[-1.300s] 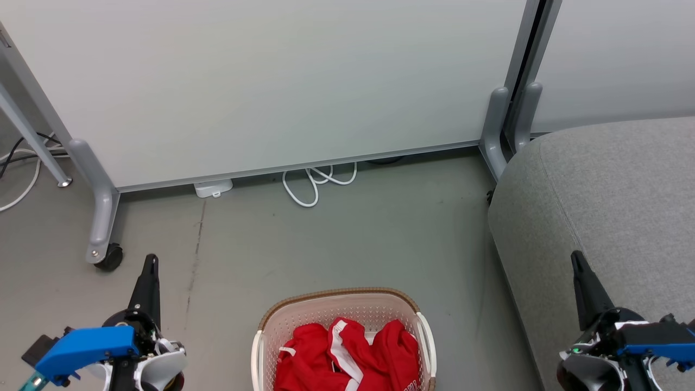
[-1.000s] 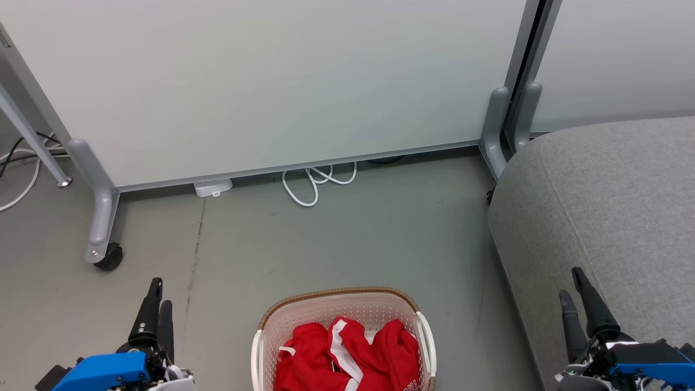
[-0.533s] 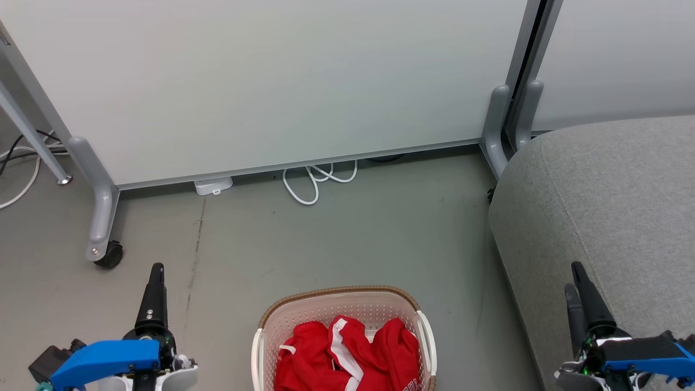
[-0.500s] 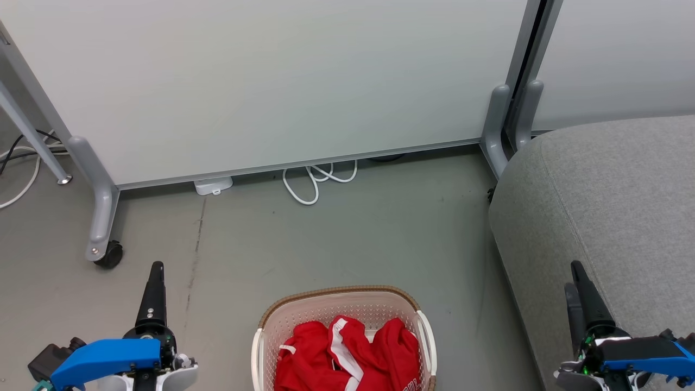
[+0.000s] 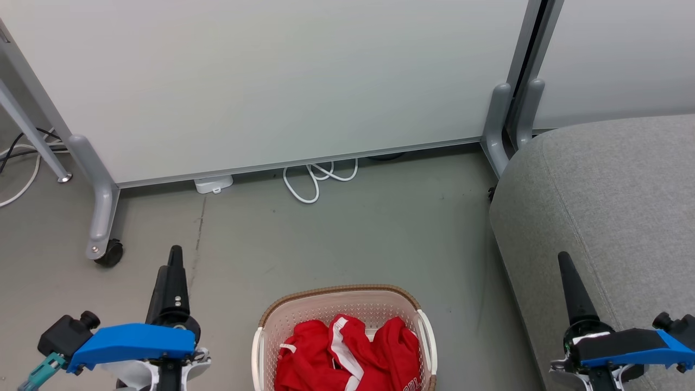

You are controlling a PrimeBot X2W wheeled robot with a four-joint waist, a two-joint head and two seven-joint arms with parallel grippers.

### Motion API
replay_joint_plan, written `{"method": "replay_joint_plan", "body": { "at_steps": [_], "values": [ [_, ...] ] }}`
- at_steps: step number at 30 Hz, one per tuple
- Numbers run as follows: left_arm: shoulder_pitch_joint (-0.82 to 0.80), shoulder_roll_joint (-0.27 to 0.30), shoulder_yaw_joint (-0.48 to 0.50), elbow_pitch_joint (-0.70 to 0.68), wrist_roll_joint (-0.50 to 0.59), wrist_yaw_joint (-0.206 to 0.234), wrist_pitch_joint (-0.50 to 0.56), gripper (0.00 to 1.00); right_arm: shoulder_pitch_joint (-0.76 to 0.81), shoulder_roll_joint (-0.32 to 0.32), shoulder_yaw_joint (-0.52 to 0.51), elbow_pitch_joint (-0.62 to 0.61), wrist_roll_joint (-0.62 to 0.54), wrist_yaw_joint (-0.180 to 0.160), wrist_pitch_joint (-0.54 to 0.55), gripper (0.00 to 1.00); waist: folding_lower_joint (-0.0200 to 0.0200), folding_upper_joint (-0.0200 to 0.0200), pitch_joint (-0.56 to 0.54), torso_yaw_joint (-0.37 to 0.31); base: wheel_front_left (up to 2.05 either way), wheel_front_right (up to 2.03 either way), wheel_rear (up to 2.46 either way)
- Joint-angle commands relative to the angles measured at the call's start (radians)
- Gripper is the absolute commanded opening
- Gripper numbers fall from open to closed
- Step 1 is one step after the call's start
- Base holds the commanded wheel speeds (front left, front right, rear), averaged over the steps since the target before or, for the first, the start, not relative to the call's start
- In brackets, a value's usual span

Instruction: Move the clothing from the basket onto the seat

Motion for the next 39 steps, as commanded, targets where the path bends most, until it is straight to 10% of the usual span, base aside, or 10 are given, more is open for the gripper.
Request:
{"method": "replay_joint_plan", "body": {
  "at_steps": [1, 39],
  "values": [
    [-0.029, 0.008, -0.007, -0.021, 0.031, 0.005, -0.009, 1.0, -0.019, -0.006, 0.004, -0.02, -0.03, 0.001, -0.01, 1.0, 0.0, 0.0, 0.0, 0.0, 0.0, 0.0, 0.0],
    [-0.037, 0.016, -0.138, -0.016, 0.614, 0.026, -0.126, 1.0, 0.003, -0.011, 0.062, -0.027, -0.58, 0.002, -0.128, 1.0, 0.0, 0.0, 0.006, 0.01, 0.0, 0.0, 0.0]
  ]
}}
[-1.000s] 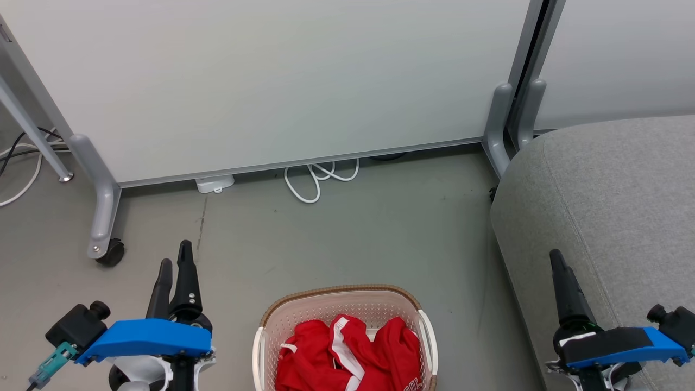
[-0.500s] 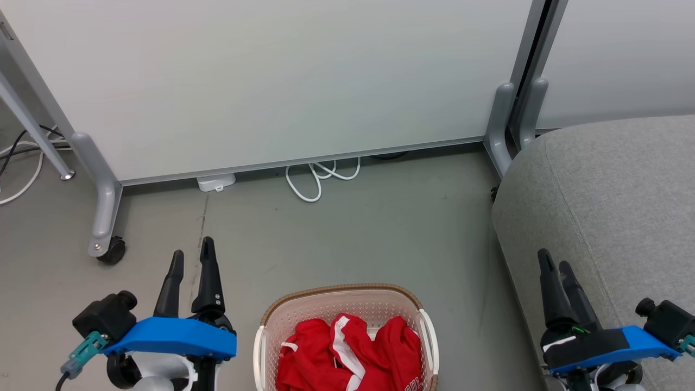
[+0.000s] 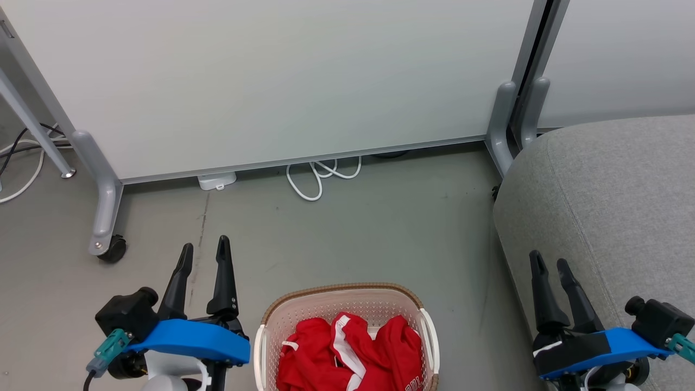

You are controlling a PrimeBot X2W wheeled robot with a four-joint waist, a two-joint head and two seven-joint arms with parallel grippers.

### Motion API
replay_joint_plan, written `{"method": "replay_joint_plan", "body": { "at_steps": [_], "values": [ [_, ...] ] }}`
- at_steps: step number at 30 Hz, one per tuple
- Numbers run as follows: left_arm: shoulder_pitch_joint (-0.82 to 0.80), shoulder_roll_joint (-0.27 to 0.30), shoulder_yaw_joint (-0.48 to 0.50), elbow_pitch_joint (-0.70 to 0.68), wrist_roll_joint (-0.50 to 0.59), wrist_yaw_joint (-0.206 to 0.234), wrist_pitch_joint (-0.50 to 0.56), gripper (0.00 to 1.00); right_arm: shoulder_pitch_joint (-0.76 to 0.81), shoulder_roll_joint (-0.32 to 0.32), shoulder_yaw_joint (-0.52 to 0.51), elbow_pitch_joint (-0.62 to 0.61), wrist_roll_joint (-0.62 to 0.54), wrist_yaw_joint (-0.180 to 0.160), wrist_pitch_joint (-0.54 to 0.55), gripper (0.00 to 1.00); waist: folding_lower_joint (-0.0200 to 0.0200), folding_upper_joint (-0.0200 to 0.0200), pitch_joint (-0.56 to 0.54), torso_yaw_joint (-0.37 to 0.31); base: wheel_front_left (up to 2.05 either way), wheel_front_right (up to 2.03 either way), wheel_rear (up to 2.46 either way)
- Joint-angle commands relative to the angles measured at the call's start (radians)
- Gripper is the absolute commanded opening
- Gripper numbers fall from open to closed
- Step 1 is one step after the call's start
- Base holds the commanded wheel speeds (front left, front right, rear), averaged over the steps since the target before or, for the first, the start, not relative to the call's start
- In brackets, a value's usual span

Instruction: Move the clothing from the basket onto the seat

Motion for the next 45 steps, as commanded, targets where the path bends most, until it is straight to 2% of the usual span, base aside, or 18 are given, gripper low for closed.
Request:
{"method": "replay_joint_plan", "body": {
  "at_steps": [1, 20, 45],
  "values": [
    [-0.023, 0.004, -0.006, -0.005, 0.027, -0.002, -0.009, 1.0, 0.001, -0.008, 0.003, -0.006, -0.025, 0.002, -0.01, 1.0, 0.0, 0.0, 0.0, 0.0, 0.0, 0.0, 0.0],
    [-0.023, 0.003, -0.023, 0.001, 0.203, -0.008, -0.054, 1.0, 0.009, -0.009, -0.004, 0.002, -0.206, 0.002, -0.055, 1.0, 0.0, 0.0, 0.001, 0.003, 0.0, 0.0, 0.0],
    [-0.02, -0.001, -0.032, 0.042, 0.373, -0.027, -0.103, 1.0, 0.019, -0.01, -0.011, 0.03, -0.401, 0.003, -0.105, 1.0, 0.0, 0.0, -0.003, 0.007, 0.0, 0.0, 0.0]
  ]
}}
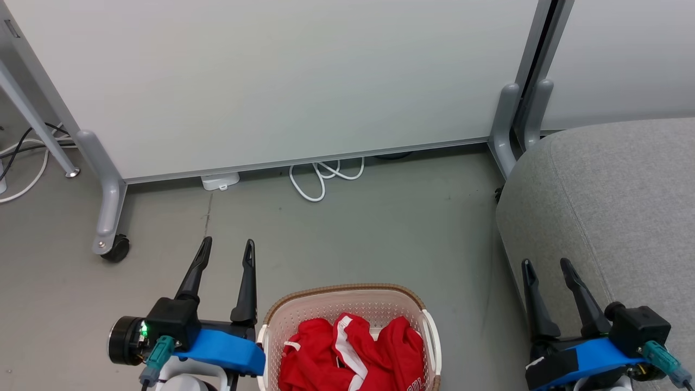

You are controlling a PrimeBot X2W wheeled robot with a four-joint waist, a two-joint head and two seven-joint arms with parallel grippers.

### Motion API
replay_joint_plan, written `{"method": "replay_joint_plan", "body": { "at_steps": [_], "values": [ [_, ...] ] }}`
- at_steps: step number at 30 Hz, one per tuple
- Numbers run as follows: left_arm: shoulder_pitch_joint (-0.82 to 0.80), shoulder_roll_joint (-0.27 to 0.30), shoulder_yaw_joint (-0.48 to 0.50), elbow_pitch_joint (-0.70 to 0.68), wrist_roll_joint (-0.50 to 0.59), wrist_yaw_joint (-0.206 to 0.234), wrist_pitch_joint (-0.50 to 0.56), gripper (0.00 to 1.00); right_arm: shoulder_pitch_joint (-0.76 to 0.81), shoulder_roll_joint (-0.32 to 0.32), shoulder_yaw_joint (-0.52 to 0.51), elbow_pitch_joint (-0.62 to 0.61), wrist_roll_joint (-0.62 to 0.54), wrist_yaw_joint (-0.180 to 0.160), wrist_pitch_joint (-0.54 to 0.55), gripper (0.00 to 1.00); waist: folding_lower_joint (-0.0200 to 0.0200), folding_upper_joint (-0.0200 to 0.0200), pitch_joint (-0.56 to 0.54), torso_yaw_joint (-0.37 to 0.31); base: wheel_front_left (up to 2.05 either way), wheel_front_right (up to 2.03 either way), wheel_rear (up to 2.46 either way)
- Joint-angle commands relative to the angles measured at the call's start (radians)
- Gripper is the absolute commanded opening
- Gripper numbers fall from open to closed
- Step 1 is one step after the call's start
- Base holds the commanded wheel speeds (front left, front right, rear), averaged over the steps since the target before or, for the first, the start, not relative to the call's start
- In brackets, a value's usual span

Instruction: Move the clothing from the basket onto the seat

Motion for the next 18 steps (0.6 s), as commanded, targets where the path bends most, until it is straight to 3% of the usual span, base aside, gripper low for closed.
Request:
{"method": "replay_joint_plan", "body": {
  "at_steps": [1, 18],
  "values": [
    [-0.01, 0.0, -0.005, 0.002, 0.02, -0.004, -0.008, 1.0, 0.014, -0.006, 0.0, 0.001, -0.021, 0.002, -0.009, 1.0, 0.0, 0.0, 0.0, 0.0, 0.0, 0.0, 0.0],
    [-0.012, 0.0, -0.009, 0.046, 0.017, -0.002, -0.021, 1.0, 0.018, -0.006, 0.007, 0.011, -0.054, 0.002, -0.021, 1.0, 0.0, 0.0, 0.001, -0.002, 0.0, 0.0, 0.0]
  ]
}}
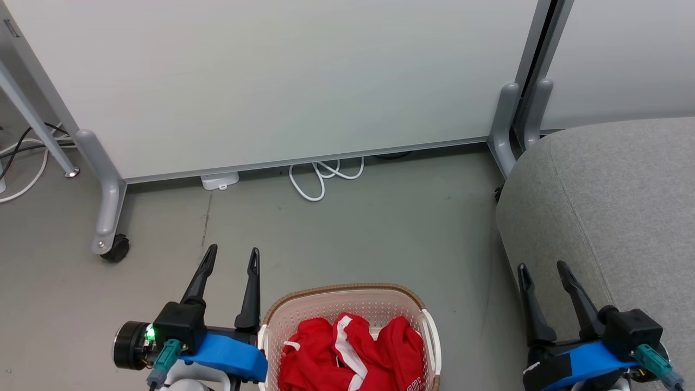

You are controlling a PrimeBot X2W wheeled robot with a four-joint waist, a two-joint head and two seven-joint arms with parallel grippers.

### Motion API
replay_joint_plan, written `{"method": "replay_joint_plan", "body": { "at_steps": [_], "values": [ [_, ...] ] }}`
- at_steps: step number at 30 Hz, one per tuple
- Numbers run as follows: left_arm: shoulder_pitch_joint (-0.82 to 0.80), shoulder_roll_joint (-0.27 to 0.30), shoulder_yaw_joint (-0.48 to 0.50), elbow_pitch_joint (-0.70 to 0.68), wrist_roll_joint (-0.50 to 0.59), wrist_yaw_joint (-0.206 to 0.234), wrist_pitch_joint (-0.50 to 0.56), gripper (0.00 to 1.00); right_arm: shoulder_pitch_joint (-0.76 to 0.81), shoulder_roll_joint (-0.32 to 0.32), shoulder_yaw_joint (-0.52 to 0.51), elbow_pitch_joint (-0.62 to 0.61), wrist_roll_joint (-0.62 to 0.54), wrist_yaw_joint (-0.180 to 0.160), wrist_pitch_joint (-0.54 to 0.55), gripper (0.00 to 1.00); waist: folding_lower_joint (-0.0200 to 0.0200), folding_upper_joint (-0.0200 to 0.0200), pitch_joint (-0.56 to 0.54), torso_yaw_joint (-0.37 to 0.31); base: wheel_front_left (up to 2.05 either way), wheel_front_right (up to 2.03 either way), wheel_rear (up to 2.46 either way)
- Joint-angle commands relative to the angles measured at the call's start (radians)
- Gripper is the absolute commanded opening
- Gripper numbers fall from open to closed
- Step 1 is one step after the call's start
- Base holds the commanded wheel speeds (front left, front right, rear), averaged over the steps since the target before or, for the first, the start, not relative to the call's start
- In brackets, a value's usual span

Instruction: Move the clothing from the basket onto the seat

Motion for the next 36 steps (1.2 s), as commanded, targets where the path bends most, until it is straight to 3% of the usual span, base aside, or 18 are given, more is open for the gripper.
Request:
{"method": "replay_joint_plan", "body": {
  "at_steps": [1, 20, 29, 36],
  "values": [
    [-0.011, 0.0, -0.001, 0.003, -0.006, 0.001, -0.005, 1.0, 0.012, -0.006, 0.001, 0.003, 0.003, 0.0, -0.004, 1.0, 0.0, 0.0, 0.0, 0.0, 0.0, 0.0, 0.0],
    [-0.041, 0.0, -0.008, 0.035, 0.013, -0.009, -0.005, 1.0, -0.005, -0.006, 0.016, 0.002, 0.009, 0.0, -0.004, 1.0, 0.0, 0.0, 0.016, -0.016, 0.0, 0.0, 0.0],
    [-0.174, 0.031, -0.058, 0.126, 0.048, -0.028, -0.005, 1.0, -0.056, -0.005, 0.022, -0.01, 0.013, 0.0, -0.004, 1.0, 0.0, 0.0, 0.108, -0.074, 0.0, 0.0, 0.0],
    [-0.302, 0.079, -0.152, 0.232, 0.027, -0.028, -0.004, 1.0, -0.112, -0.005, 0.027, -0.027, 0.015, 0.0, -0.003, 1.0, 0.0, 0.0, 0.22, -0.131, 0.0, 0.0, 0.0]
  ]
}}
